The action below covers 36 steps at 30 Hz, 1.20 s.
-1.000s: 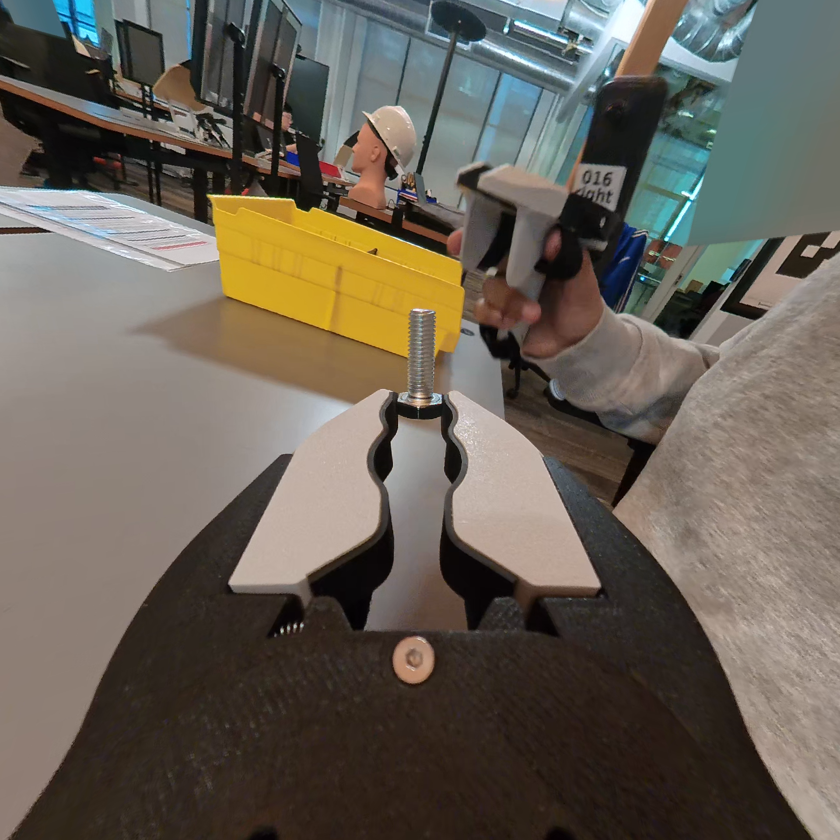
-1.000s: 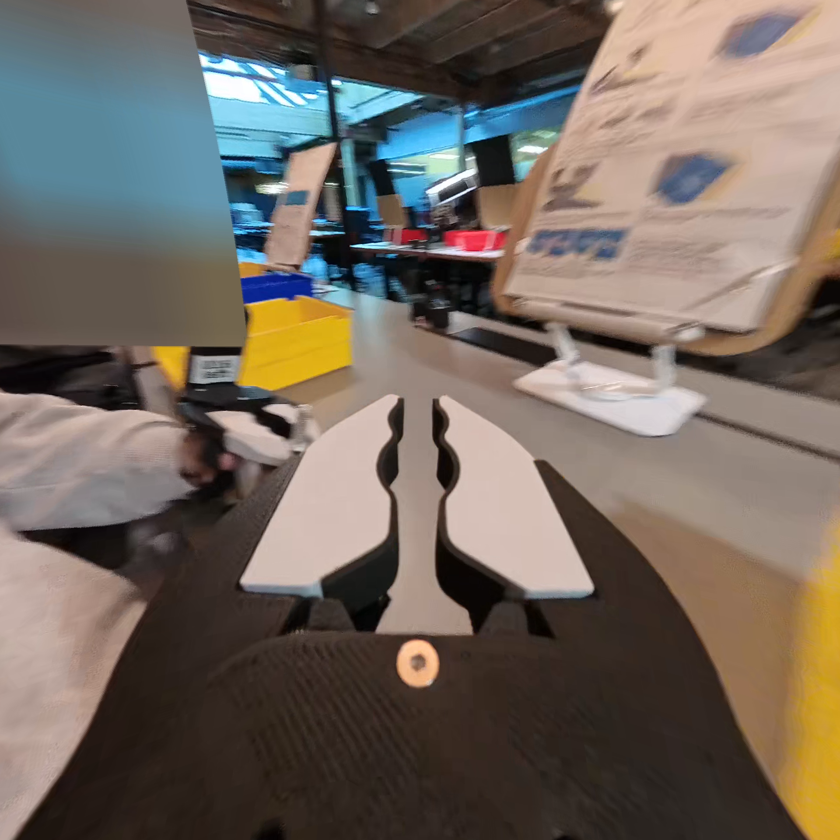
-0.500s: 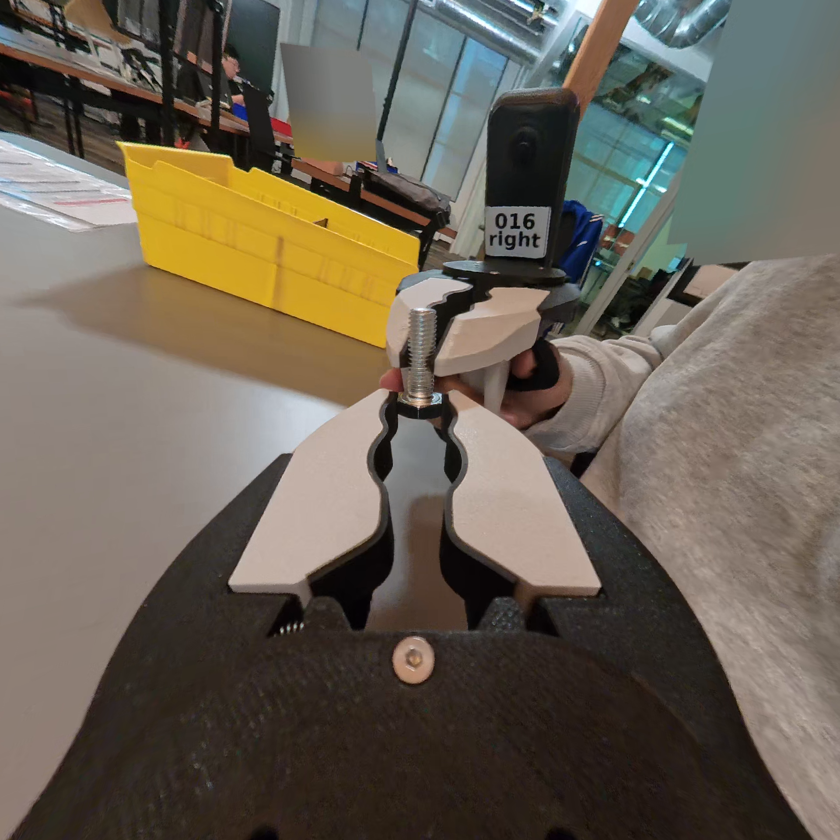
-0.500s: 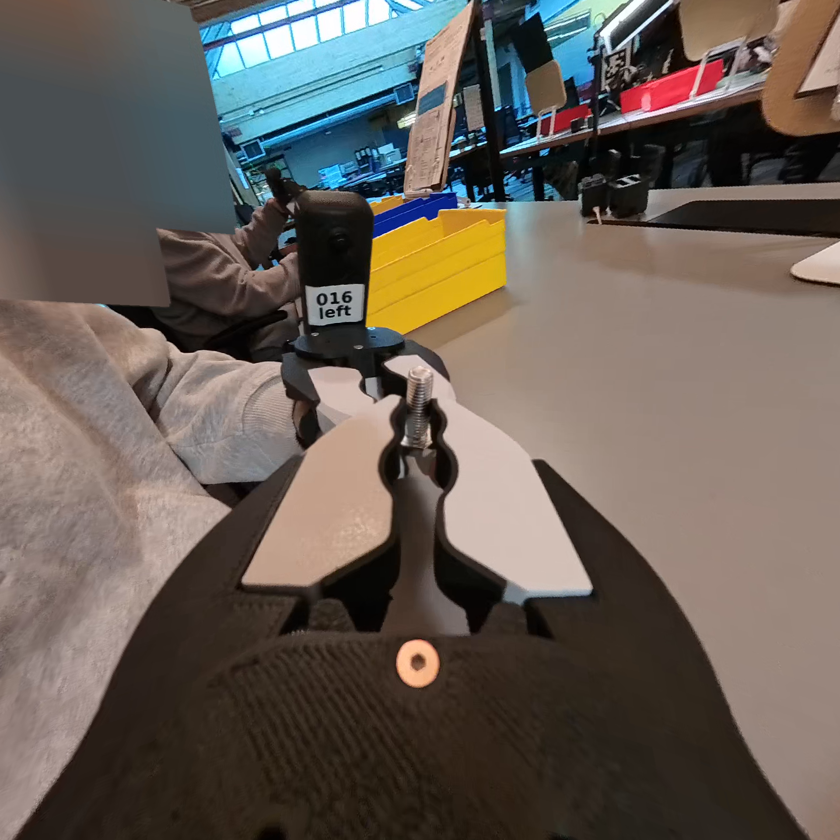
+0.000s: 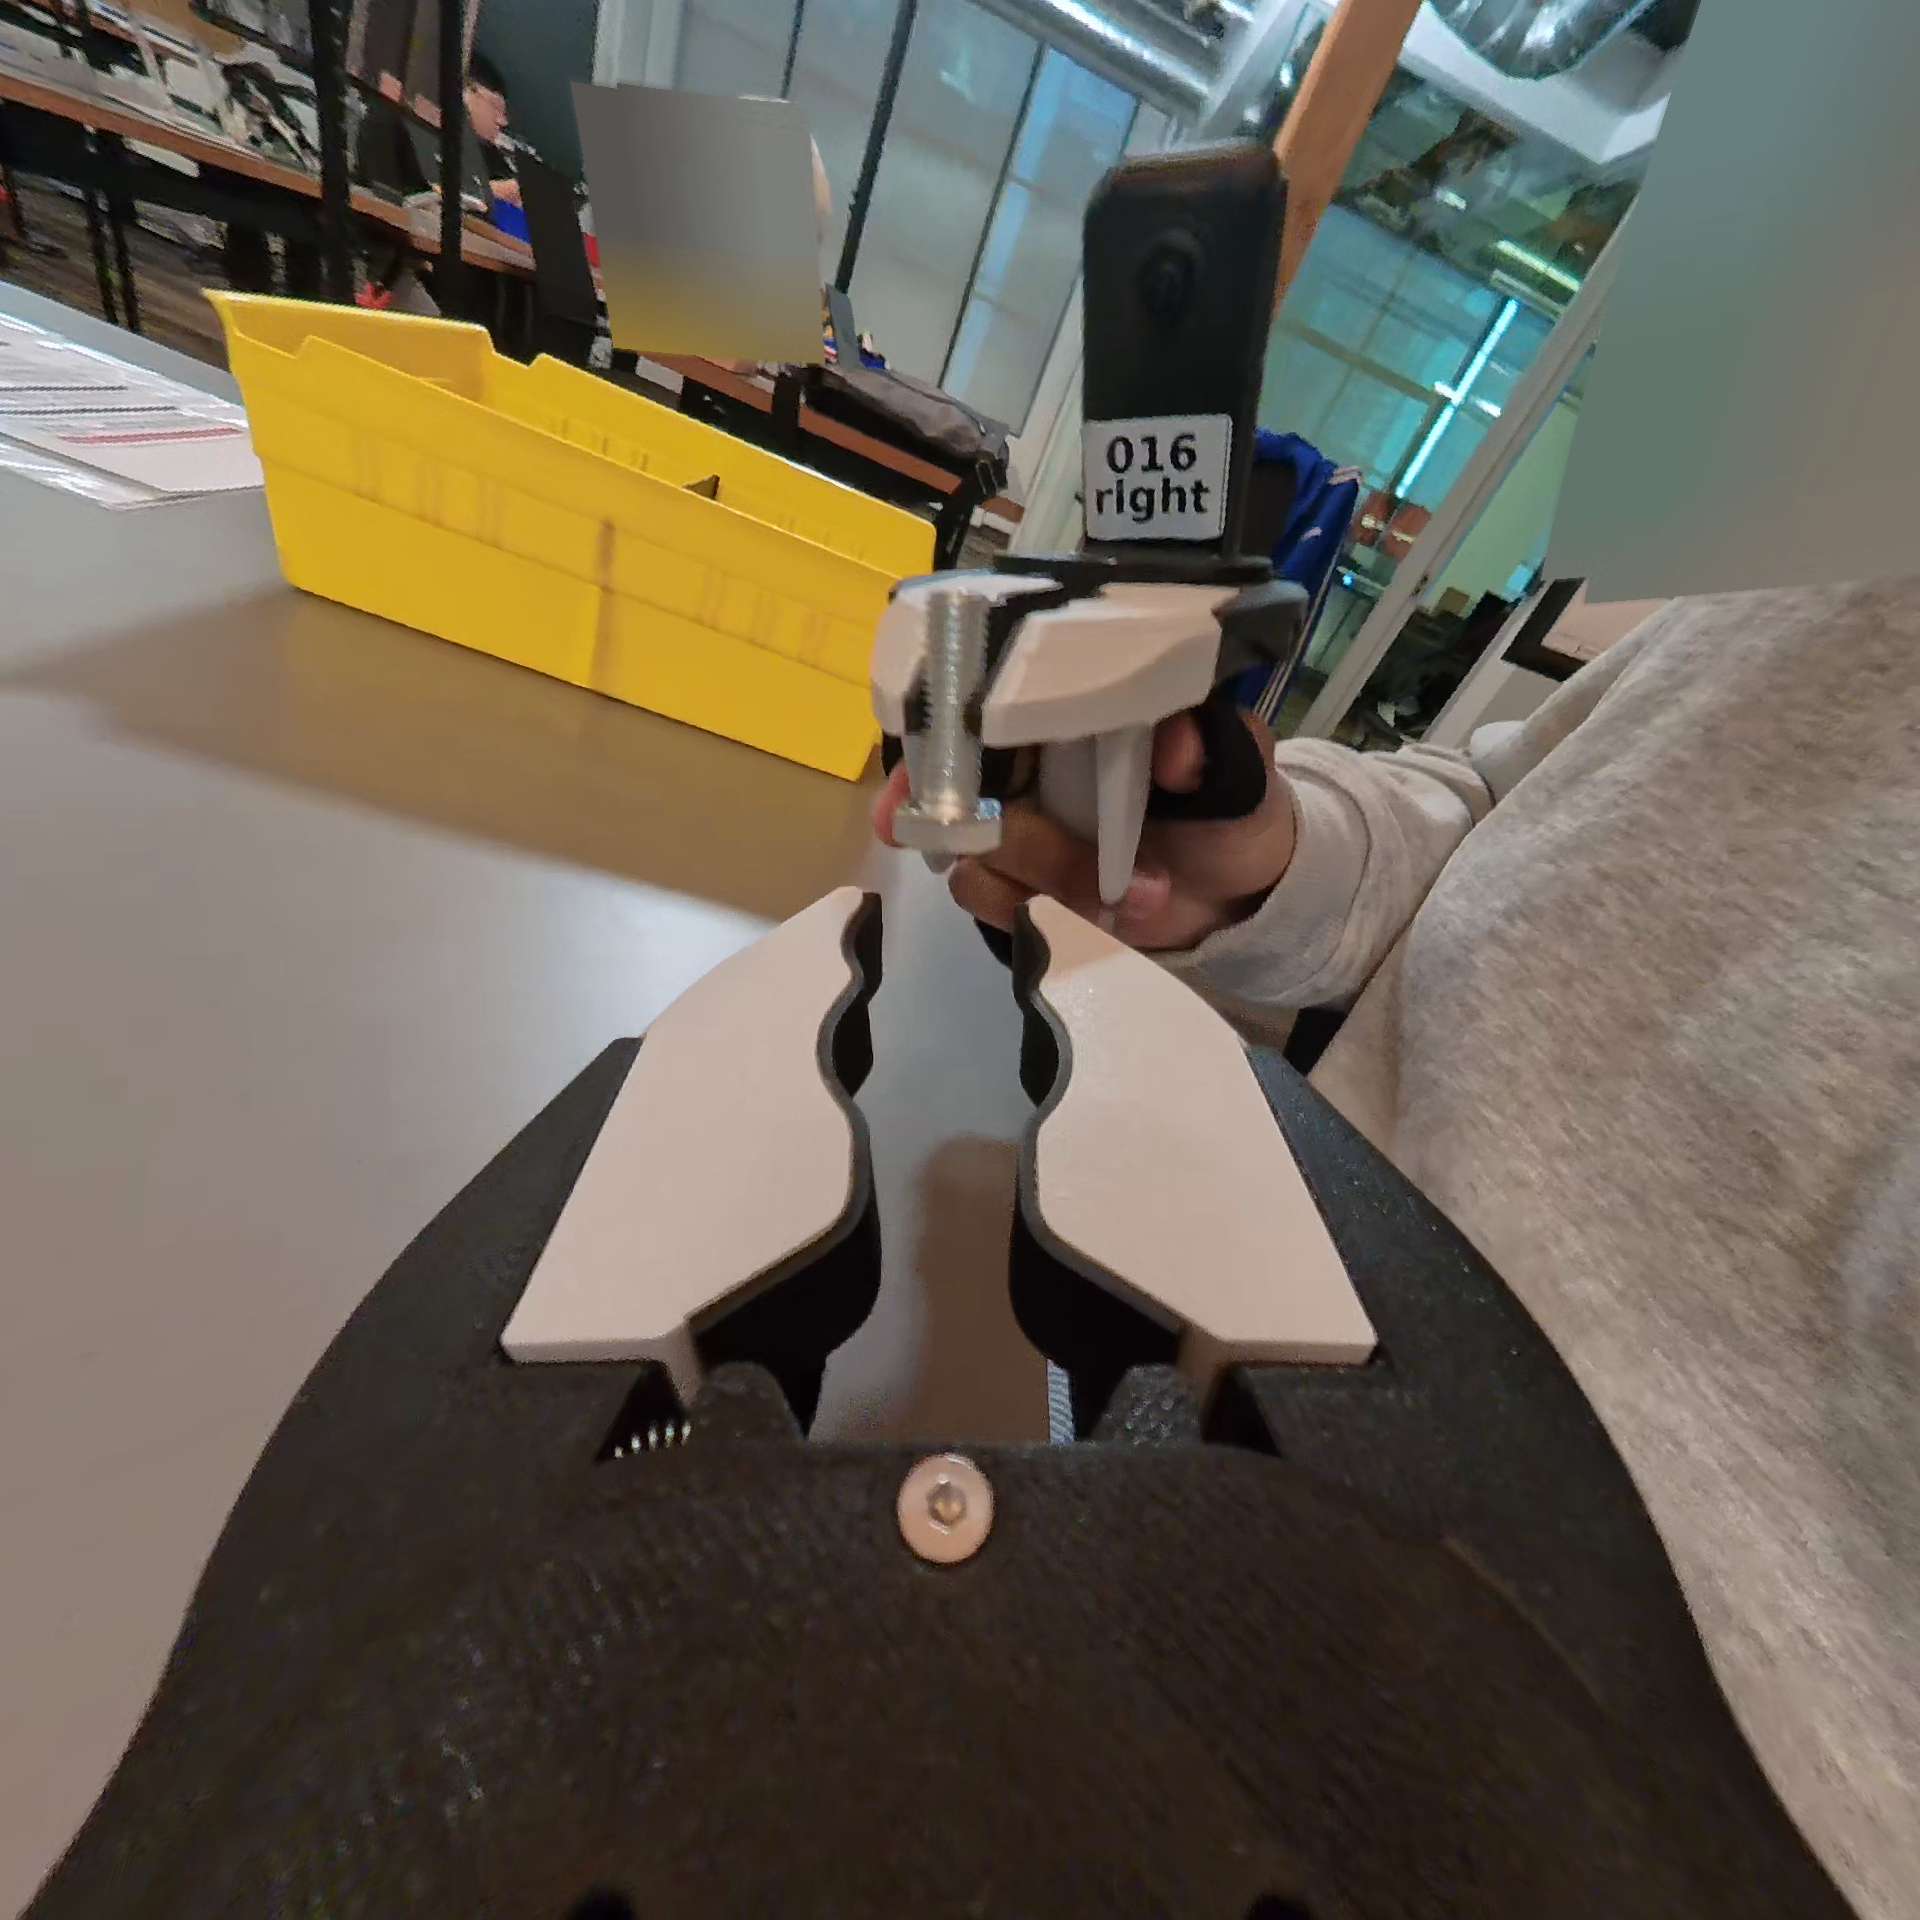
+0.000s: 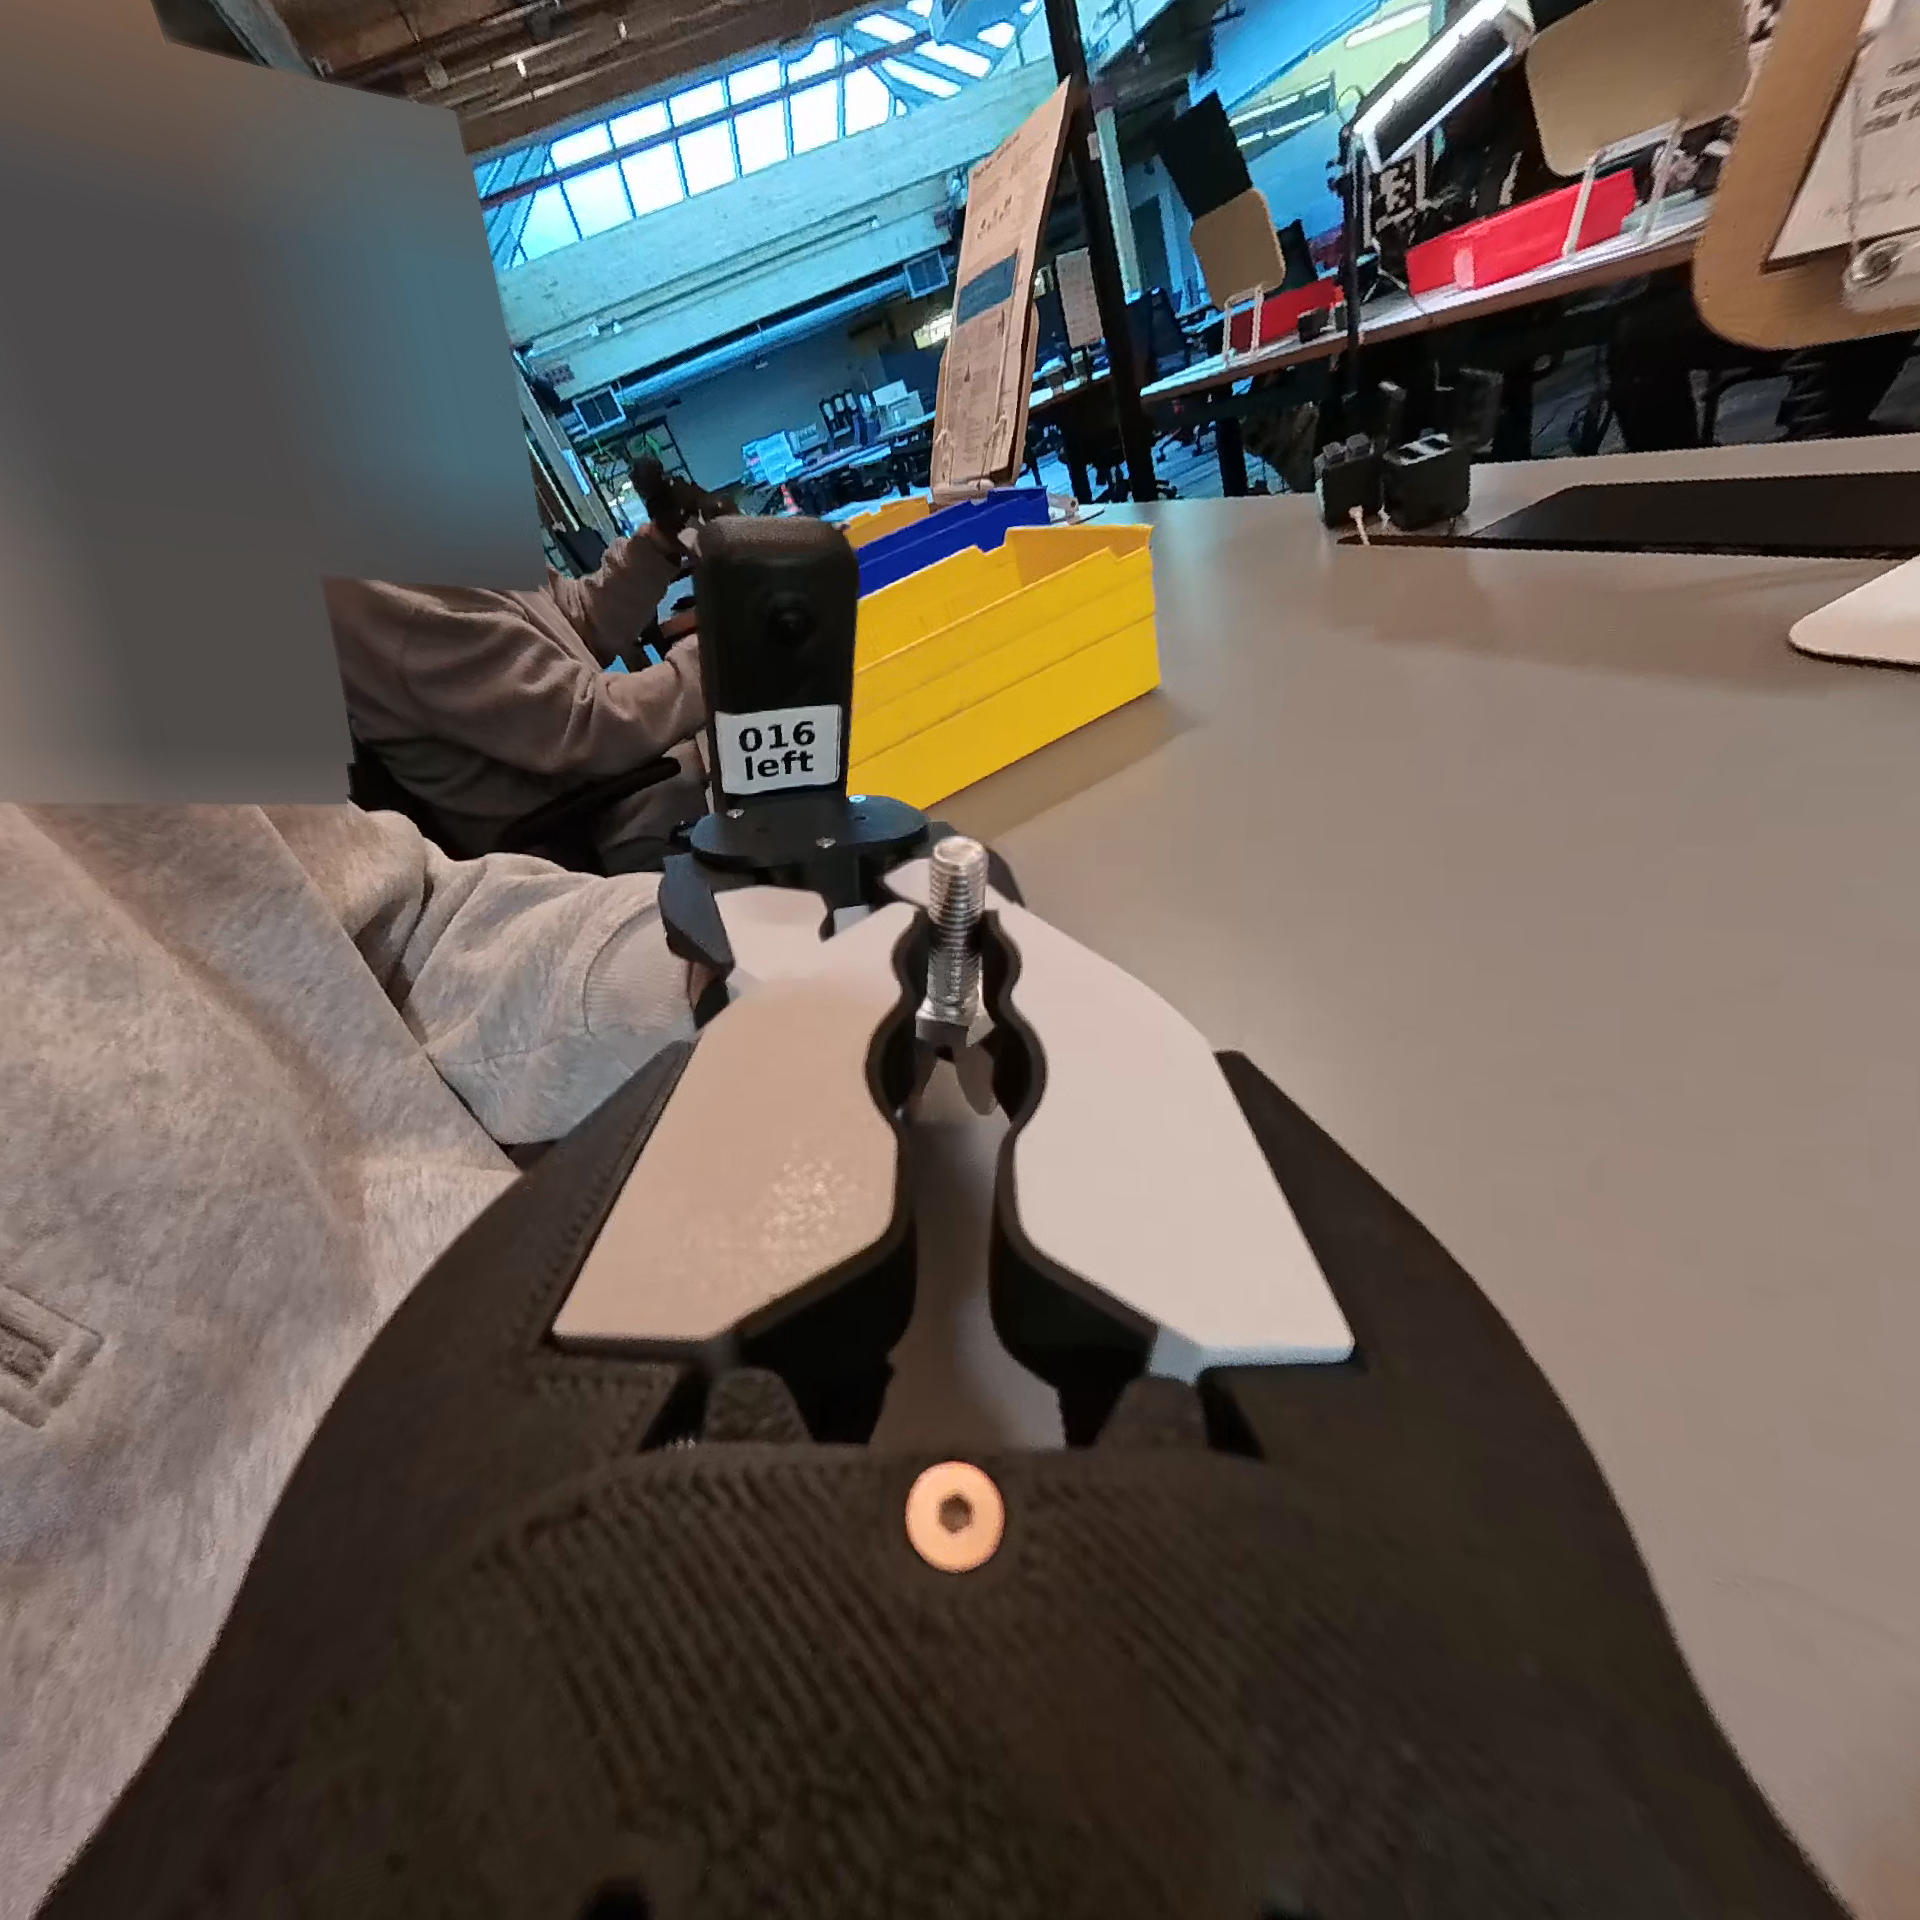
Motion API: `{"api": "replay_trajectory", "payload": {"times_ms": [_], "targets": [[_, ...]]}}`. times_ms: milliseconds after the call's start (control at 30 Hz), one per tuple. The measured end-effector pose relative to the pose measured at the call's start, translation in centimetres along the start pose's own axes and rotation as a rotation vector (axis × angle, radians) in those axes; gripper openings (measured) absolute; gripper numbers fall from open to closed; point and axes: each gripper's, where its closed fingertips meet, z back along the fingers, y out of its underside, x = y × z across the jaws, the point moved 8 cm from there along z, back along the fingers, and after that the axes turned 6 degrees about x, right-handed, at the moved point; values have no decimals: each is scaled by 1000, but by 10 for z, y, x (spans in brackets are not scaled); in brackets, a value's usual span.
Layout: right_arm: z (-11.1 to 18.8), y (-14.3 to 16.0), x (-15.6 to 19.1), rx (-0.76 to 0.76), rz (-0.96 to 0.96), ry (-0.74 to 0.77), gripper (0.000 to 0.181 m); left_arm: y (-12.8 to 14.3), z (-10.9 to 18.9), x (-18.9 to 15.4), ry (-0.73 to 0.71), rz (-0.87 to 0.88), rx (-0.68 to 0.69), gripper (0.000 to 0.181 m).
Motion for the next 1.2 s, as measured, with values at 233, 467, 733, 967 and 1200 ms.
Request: {"api": "replay_trajectory", "payload": {"times_ms": [233,467,733,967,1200], "targets": [[47,-45,-25,-19,220,269,10,3,-4,-5,-12,-65,56,24],[158,-117,-149,339,489,908,10,3,-4,-5,-1,-44,39,17],[180,-59,-304,1056,107,875,10,-1,1,0,-59,-41,12,14],[176,-47,-319,1261,-2,905,10,5,-2,2,-49,-57,48,13],[174,-93,-275,1023,203,1066,4,5,-1,-1,-24,-78,61,13]]}}
